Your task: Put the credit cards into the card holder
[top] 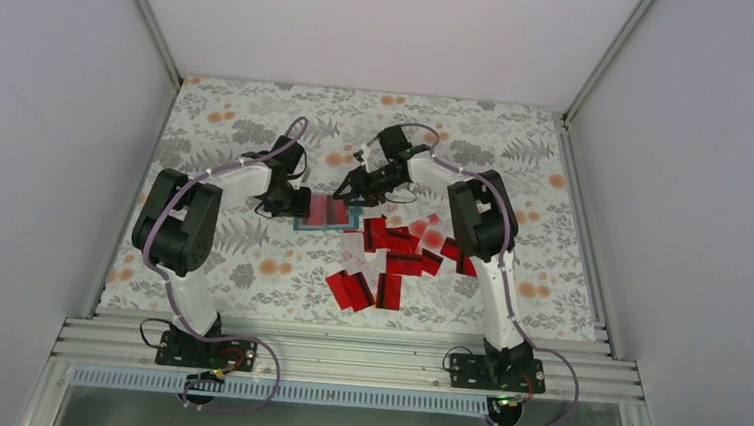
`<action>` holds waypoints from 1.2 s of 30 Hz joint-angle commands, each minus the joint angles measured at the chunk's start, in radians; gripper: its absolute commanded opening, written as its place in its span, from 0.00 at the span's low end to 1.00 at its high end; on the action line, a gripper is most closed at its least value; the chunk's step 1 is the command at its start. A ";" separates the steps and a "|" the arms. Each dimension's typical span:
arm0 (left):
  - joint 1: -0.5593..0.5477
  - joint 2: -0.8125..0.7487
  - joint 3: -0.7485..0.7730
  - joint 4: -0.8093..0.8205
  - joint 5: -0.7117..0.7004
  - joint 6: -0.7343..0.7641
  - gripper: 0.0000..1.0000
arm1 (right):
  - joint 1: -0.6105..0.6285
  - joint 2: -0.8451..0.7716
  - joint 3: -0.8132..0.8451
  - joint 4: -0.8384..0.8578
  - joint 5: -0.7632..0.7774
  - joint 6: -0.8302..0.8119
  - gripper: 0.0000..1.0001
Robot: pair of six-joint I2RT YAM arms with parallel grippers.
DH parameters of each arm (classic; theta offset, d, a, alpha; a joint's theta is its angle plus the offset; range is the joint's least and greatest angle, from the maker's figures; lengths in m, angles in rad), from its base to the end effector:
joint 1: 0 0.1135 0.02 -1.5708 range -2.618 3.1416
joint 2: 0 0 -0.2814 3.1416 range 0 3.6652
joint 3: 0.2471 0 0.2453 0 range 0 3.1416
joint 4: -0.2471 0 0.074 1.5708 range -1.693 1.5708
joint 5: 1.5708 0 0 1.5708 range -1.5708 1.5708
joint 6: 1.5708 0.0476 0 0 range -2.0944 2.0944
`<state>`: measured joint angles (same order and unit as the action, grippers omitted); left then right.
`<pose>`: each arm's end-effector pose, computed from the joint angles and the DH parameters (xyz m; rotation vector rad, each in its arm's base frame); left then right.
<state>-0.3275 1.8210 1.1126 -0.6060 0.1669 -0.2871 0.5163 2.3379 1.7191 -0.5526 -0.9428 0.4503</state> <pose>0.3194 -0.1169 0.1600 0.0907 2.9265 -0.3476 0.4015 0.2722 0.1331 0.3618 -2.6482 -1.4501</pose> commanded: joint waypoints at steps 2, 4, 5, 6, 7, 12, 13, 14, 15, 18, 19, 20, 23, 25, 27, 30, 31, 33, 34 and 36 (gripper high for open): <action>-0.001 0.020 0.002 -0.005 -0.009 0.013 0.41 | 0.002 -0.058 0.063 -0.092 0.093 -0.075 0.45; -0.001 0.023 0.000 -0.006 -0.009 0.012 0.41 | 0.001 -0.065 0.042 -0.094 0.109 -0.076 0.45; -0.001 0.024 -0.001 -0.006 -0.009 0.013 0.41 | 0.001 -0.070 0.029 -0.087 0.114 -0.074 0.45; -0.001 0.026 -0.003 -0.006 -0.010 0.014 0.41 | 0.001 -0.071 0.020 -0.084 0.122 -0.074 0.45; -0.002 0.025 -0.003 -0.006 -0.010 0.014 0.41 | 0.001 -0.073 0.013 -0.087 0.134 -0.074 0.45; -0.001 0.023 -0.003 -0.007 -0.011 0.011 0.40 | 0.002 -0.075 -0.019 -0.090 0.154 -0.073 0.45; -0.001 0.024 -0.001 -0.008 -0.012 0.011 0.40 | 0.003 -0.074 -0.025 -0.089 0.151 -0.072 0.45; -0.002 0.023 -0.001 -0.008 -0.011 0.011 0.40 | 0.004 -0.076 -0.031 -0.088 0.151 -0.069 0.45; -0.001 0.024 -0.002 -0.008 -0.011 0.010 0.40 | 0.004 -0.076 -0.038 -0.086 0.151 -0.067 0.45; -0.003 0.020 -0.004 -0.006 -0.013 0.007 0.39 | 0.004 -0.075 -0.048 -0.090 0.162 -0.063 0.45; -0.002 0.021 -0.004 -0.006 -0.012 0.006 0.39 | 0.004 -0.077 -0.050 -0.093 0.170 -0.062 0.45; -0.003 0.019 -0.007 -0.005 -0.013 0.004 0.39 | 0.004 -0.079 -0.054 -0.093 0.173 -0.059 0.45; -0.007 0.017 -0.012 -0.004 -0.015 0.000 0.39 | 0.004 -0.088 -0.065 -0.100 0.178 -0.050 0.44; -0.008 0.016 -0.015 -0.001 -0.017 -0.004 0.39 | 0.005 -0.097 -0.073 -0.105 0.183 -0.036 0.44; -0.011 0.015 -0.016 0.000 -0.018 -0.006 0.39 | 0.009 -0.101 -0.077 -0.101 0.174 -0.029 0.45; -0.015 0.017 -0.016 0.002 -0.017 -0.012 0.38 | 0.021 -0.081 -0.060 -0.110 0.154 -0.025 0.45; -0.017 0.018 -0.016 0.002 -0.017 -0.012 0.38 | 0.022 -0.071 -0.058 -0.113 0.150 -0.022 0.45; -0.019 0.019 -0.012 0.001 -0.015 -0.012 0.38 | 0.024 -0.059 -0.059 -0.112 0.147 -0.012 0.44; -0.021 0.020 -0.012 0.000 -0.015 -0.012 0.38 | 0.024 -0.055 -0.063 -0.112 0.148 -0.006 0.44; -0.025 0.021 -0.011 0.000 -0.014 -0.013 0.36 | 0.025 -0.048 -0.070 -0.108 0.145 0.005 0.44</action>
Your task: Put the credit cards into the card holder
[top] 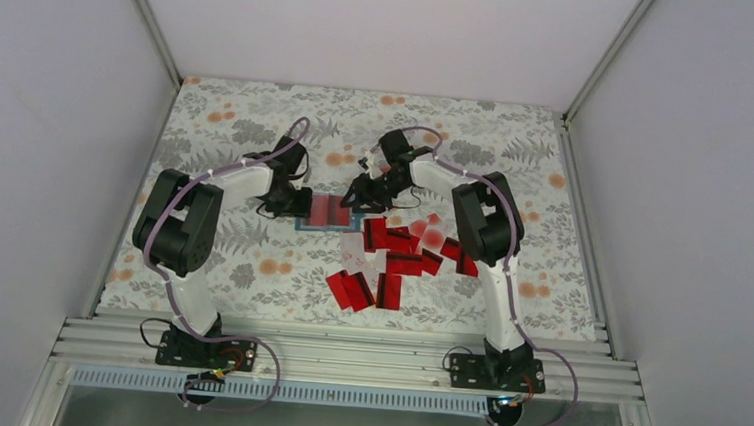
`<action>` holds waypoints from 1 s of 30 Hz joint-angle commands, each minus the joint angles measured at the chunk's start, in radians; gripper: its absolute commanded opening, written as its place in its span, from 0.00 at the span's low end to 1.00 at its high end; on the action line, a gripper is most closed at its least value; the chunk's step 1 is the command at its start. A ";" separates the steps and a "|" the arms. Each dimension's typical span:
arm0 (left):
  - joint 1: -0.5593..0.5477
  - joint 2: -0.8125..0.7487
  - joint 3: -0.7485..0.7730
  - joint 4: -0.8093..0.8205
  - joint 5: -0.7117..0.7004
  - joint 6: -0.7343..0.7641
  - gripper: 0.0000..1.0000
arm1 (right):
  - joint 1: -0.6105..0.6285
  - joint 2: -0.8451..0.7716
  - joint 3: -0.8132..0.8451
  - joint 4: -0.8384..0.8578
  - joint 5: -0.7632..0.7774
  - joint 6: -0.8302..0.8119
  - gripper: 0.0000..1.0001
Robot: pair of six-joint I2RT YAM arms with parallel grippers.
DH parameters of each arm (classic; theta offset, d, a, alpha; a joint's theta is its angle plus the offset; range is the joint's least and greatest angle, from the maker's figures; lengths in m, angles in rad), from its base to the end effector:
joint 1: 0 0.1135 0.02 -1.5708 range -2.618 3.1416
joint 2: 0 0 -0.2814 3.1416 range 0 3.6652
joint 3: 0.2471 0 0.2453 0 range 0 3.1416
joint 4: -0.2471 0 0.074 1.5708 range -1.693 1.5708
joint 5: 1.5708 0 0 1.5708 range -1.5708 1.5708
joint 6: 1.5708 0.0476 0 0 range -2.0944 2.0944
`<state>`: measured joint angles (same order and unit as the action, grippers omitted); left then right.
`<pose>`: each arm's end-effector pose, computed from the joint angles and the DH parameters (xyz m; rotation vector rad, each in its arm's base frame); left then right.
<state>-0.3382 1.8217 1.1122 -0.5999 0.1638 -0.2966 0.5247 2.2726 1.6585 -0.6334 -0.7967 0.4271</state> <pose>0.3188 -0.1204 0.1598 0.0924 2.9230 -0.3480 0.3852 0.2623 0.1387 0.3263 -2.7687 -1.2482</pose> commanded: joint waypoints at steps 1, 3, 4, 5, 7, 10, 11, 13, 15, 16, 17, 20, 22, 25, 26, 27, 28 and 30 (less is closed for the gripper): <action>-0.016 0.021 -0.009 -0.006 -0.011 -0.003 0.36 | 0.017 0.020 -0.012 -0.025 -0.007 0.033 0.44; -0.019 0.024 -0.008 -0.006 -0.010 -0.003 0.35 | 0.016 0.024 -0.018 -0.009 -0.032 0.039 0.44; -0.020 0.024 -0.008 -0.008 -0.010 -0.003 0.35 | 0.015 0.024 -0.020 0.001 -0.048 0.041 0.44; -0.021 0.024 -0.007 -0.009 -0.010 -0.003 0.35 | 0.015 0.019 -0.023 0.014 -0.062 0.044 0.44; -0.023 0.023 -0.007 -0.011 -0.010 -0.004 0.35 | 0.016 0.005 -0.036 0.054 -0.103 0.049 0.44; -0.025 0.022 -0.008 -0.011 -0.008 -0.004 0.35 | 0.016 -0.014 -0.047 0.106 -0.165 0.053 0.45; -0.024 0.022 -0.008 -0.011 -0.007 -0.004 0.35 | 0.016 -0.019 -0.047 0.120 -0.185 0.053 0.45; -0.027 0.024 -0.009 -0.010 -0.007 -0.003 0.35 | 0.016 -0.022 -0.046 0.136 -0.216 0.049 0.45; -0.027 0.023 -0.008 -0.012 -0.006 -0.003 0.35 | 0.016 -0.023 -0.045 0.150 -0.242 0.049 0.45; -0.027 0.023 -0.007 -0.013 -0.006 -0.001 0.35 | 0.015 -0.025 -0.044 0.150 -0.246 0.047 0.45; -0.027 0.023 -0.006 -0.014 -0.006 -0.001 0.35 | 0.017 -0.024 -0.043 0.151 -0.247 0.046 0.45; -0.027 0.023 -0.006 -0.014 -0.007 -0.002 0.35 | 0.020 -0.027 -0.040 0.153 -0.250 0.044 0.45; -0.027 0.024 -0.005 -0.012 -0.007 -0.003 0.35 | 0.024 -0.027 -0.038 0.153 -0.259 0.042 0.45; -0.026 0.025 -0.007 -0.010 -0.004 -0.006 0.35 | 0.031 -0.025 -0.036 0.159 -0.274 0.035 0.45; -0.028 0.024 -0.006 -0.009 -0.004 -0.007 0.35 | 0.034 -0.022 -0.034 0.161 -0.280 0.033 0.46; -0.028 0.023 -0.007 -0.010 -0.002 -0.007 0.35 | 0.036 -0.020 -0.029 0.160 -0.282 0.031 0.46; -0.028 0.021 -0.007 -0.011 -0.003 -0.006 0.35 | 0.040 -0.014 -0.019 0.156 -0.286 0.027 0.46; -0.028 0.020 -0.008 -0.012 -0.006 -0.004 0.35 | 0.046 0.000 0.007 0.136 -0.286 0.014 0.46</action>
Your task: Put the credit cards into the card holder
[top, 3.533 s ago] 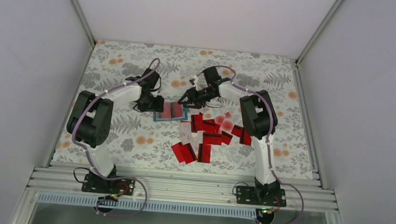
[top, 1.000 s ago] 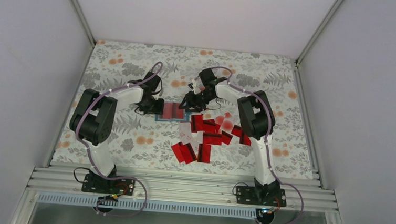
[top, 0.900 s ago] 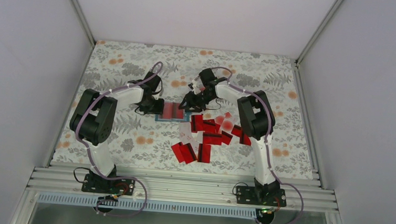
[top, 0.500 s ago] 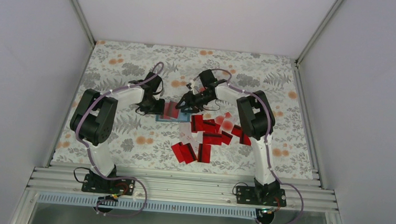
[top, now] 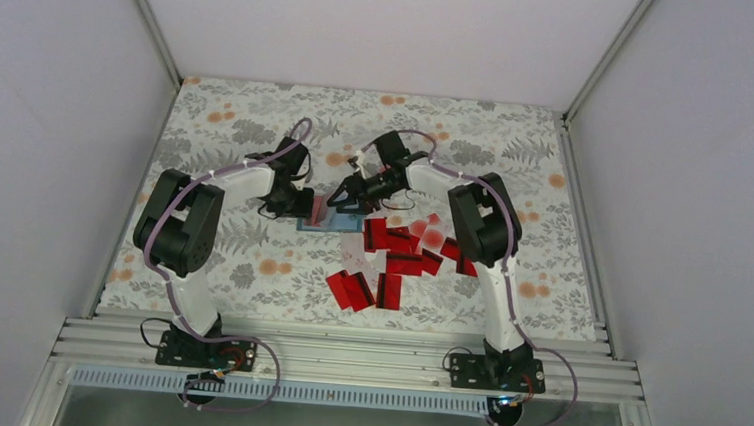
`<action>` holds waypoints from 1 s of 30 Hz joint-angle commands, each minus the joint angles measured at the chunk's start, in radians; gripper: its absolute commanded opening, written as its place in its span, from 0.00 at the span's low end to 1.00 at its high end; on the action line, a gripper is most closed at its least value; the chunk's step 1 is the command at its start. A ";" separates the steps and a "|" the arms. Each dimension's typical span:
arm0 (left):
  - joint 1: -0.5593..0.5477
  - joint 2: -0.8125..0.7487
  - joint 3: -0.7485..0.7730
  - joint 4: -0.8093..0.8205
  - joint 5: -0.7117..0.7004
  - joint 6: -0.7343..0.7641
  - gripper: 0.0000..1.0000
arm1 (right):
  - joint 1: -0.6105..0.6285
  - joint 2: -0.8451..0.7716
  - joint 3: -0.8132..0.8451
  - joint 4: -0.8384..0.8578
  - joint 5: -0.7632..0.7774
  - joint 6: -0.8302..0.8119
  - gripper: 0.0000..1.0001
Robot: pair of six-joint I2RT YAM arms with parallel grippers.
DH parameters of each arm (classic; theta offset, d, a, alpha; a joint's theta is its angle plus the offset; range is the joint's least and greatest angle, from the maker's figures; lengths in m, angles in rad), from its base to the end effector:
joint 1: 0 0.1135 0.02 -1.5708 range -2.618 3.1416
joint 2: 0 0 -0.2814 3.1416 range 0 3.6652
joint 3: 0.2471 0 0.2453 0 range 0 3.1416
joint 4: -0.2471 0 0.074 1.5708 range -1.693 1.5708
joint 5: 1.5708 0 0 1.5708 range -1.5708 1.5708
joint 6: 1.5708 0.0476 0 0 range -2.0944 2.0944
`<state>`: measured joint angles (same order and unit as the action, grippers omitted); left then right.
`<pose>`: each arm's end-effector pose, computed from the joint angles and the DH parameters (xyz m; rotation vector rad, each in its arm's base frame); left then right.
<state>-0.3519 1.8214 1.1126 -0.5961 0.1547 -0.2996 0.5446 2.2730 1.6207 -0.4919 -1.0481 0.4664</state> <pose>0.3178 -0.1245 0.1601 0.1066 2.9182 -0.3394 0.3786 0.2776 0.1426 0.4164 -2.5219 -1.5485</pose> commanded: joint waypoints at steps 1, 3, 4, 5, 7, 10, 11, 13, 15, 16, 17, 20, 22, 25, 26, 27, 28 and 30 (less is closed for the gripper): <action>-0.014 0.020 -0.008 -0.017 0.002 -0.001 0.35 | 0.029 0.003 0.053 -0.012 -0.033 -0.026 0.46; -0.014 0.020 -0.008 -0.017 0.005 0.000 0.35 | 0.033 0.007 0.064 -0.012 -0.030 -0.024 0.46; -0.015 0.019 -0.006 -0.018 0.005 -0.001 0.35 | 0.035 0.009 0.068 -0.014 -0.027 -0.025 0.46; -0.014 0.019 -0.004 -0.020 0.005 0.000 0.35 | 0.036 0.012 0.073 -0.014 -0.027 -0.024 0.46; -0.014 0.016 0.002 -0.025 0.006 0.001 0.35 | 0.040 0.015 0.079 -0.010 -0.028 -0.020 0.46; -0.014 0.011 0.015 -0.032 0.018 0.001 0.35 | 0.049 0.027 0.101 -0.008 -0.032 -0.017 0.46; -0.014 0.009 0.018 -0.033 0.024 0.001 0.35 | 0.053 0.034 0.114 -0.012 -0.034 -0.017 0.46; -0.014 0.003 0.030 -0.037 0.042 0.000 0.35 | 0.058 0.046 0.132 -0.015 -0.036 -0.016 0.47; -0.014 -0.002 0.041 -0.037 0.057 -0.002 0.35 | 0.060 0.051 0.139 -0.010 -0.035 -0.012 0.47; -0.015 -0.004 0.046 -0.037 0.061 -0.002 0.35 | 0.060 0.049 0.138 -0.008 -0.032 -0.011 0.47; -0.015 -0.004 0.052 -0.043 0.060 -0.002 0.35 | 0.060 0.047 0.135 -0.008 -0.029 -0.011 0.47; -0.017 0.000 0.075 -0.059 0.045 0.006 0.35 | 0.060 0.037 0.117 0.001 -0.019 -0.015 0.47; -0.019 0.001 0.088 -0.068 0.040 0.010 0.36 | 0.060 0.033 0.098 0.014 -0.019 -0.011 0.47; -0.023 0.011 0.103 -0.078 0.034 0.015 0.37 | 0.060 0.026 0.091 0.019 -0.013 -0.011 0.47; -0.023 0.018 0.108 -0.081 0.030 0.016 0.37 | 0.060 0.023 0.090 0.018 -0.010 -0.013 0.47; -0.025 0.029 0.113 -0.083 0.026 0.017 0.37 | 0.058 0.020 0.088 0.018 -0.005 -0.016 0.47; -0.026 0.038 0.121 -0.086 0.023 0.017 0.37 | 0.057 0.015 0.086 0.017 0.002 -0.019 0.47; -0.031 0.053 0.131 -0.088 0.019 0.019 0.37 | 0.053 0.006 0.073 0.015 0.011 -0.025 0.47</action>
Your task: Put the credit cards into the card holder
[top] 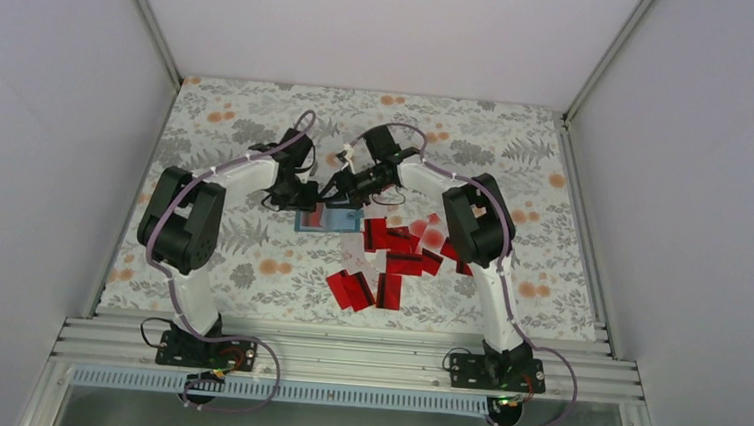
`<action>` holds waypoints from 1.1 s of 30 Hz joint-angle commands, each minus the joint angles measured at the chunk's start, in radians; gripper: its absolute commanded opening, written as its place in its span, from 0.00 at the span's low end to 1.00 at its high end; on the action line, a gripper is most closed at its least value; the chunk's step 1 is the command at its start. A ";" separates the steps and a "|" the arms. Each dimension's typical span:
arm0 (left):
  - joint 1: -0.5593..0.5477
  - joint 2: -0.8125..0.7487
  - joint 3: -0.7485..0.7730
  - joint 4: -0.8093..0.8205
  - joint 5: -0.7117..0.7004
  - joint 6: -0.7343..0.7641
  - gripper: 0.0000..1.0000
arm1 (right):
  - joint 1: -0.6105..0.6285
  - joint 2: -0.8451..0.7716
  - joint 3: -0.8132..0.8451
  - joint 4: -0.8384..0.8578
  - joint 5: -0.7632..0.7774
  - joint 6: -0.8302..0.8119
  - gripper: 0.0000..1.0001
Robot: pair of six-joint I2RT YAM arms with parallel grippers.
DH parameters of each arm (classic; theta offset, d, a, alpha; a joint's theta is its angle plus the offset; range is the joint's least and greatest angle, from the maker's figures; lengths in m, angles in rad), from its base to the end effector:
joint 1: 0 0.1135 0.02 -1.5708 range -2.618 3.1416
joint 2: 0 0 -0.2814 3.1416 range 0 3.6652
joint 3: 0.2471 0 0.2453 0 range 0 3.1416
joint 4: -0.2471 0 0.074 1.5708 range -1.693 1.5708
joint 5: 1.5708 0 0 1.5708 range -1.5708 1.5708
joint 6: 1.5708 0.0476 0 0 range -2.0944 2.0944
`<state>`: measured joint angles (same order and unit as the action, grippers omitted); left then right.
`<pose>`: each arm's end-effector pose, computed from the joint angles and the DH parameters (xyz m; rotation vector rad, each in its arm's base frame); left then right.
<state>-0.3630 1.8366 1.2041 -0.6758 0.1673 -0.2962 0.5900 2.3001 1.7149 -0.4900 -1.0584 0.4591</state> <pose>0.3268 -0.1326 0.1760 0.1301 2.9235 -0.3572 0.3801 0.3044 0.1563 0.5391 -2.5004 -1.6014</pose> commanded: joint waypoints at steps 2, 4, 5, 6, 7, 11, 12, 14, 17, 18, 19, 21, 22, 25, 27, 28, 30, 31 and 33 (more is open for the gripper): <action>-0.024 0.052 0.055 -0.012 0.008 0.016 0.38 | -0.001 -0.030 -0.042 0.018 0.028 -0.017 0.47; -0.030 0.066 0.072 -0.020 0.007 0.017 0.39 | -0.009 -0.037 -0.066 0.021 0.040 -0.018 0.47; -0.035 0.076 0.083 -0.024 0.008 0.018 0.40 | -0.013 -0.043 -0.078 0.023 0.046 -0.020 0.47; -0.038 0.080 0.089 -0.032 0.007 0.019 0.41 | -0.017 -0.049 -0.089 0.024 0.051 -0.020 0.47; -0.043 0.091 0.102 -0.038 0.004 0.020 0.42 | -0.022 -0.053 -0.101 0.027 0.057 -0.018 0.47; -0.058 0.109 0.140 -0.049 0.011 0.024 0.44 | -0.033 -0.060 -0.136 0.041 0.061 -0.014 0.47; -0.060 0.112 0.150 -0.053 0.016 0.025 0.44 | -0.033 -0.064 -0.139 0.045 0.061 -0.014 0.47; -0.064 0.119 0.163 -0.057 0.031 0.026 0.46 | -0.032 -0.069 -0.138 0.050 0.057 -0.011 0.47; -0.065 0.118 0.160 -0.049 0.064 0.021 0.46 | -0.033 -0.075 -0.119 0.045 0.053 -0.011 0.47; -0.065 0.116 0.156 -0.049 0.066 0.018 0.46 | -0.033 -0.077 -0.111 0.039 0.052 -0.012 0.47; -0.065 0.112 0.152 -0.052 0.062 0.013 0.46 | -0.032 -0.078 -0.103 0.034 0.051 -0.014 0.47; -0.065 0.093 0.142 -0.054 0.041 0.001 0.46 | -0.033 -0.082 -0.088 0.020 0.047 -0.015 0.48; -0.063 0.077 0.133 -0.055 0.035 -0.006 0.46 | -0.031 -0.082 -0.082 0.015 0.042 -0.012 0.48; -0.049 0.026 0.110 -0.059 0.023 -0.031 0.47 | -0.029 -0.075 -0.074 0.019 0.012 0.020 0.48; -0.022 -0.015 0.087 -0.064 0.025 -0.052 0.47 | -0.024 -0.062 -0.058 0.008 -0.001 0.035 0.48; -0.008 -0.034 0.077 -0.068 0.025 -0.060 0.47 | -0.022 -0.057 -0.051 0.005 -0.007 0.038 0.48; 0.022 -0.074 0.049 -0.071 0.023 -0.068 0.47 | -0.013 -0.046 -0.032 0.001 -0.016 0.046 0.49; 0.036 -0.094 0.037 -0.074 0.024 -0.068 0.47 | -0.011 -0.036 -0.021 -0.004 -0.025 0.048 0.49; 0.061 -0.130 0.013 -0.076 0.024 -0.065 0.47 | -0.001 -0.009 0.016 -0.021 -0.032 0.049 0.49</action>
<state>-0.3496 1.7847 1.2552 -0.7319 0.1890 -0.3367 0.5655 2.2784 1.6569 -0.4973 -1.0447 0.4892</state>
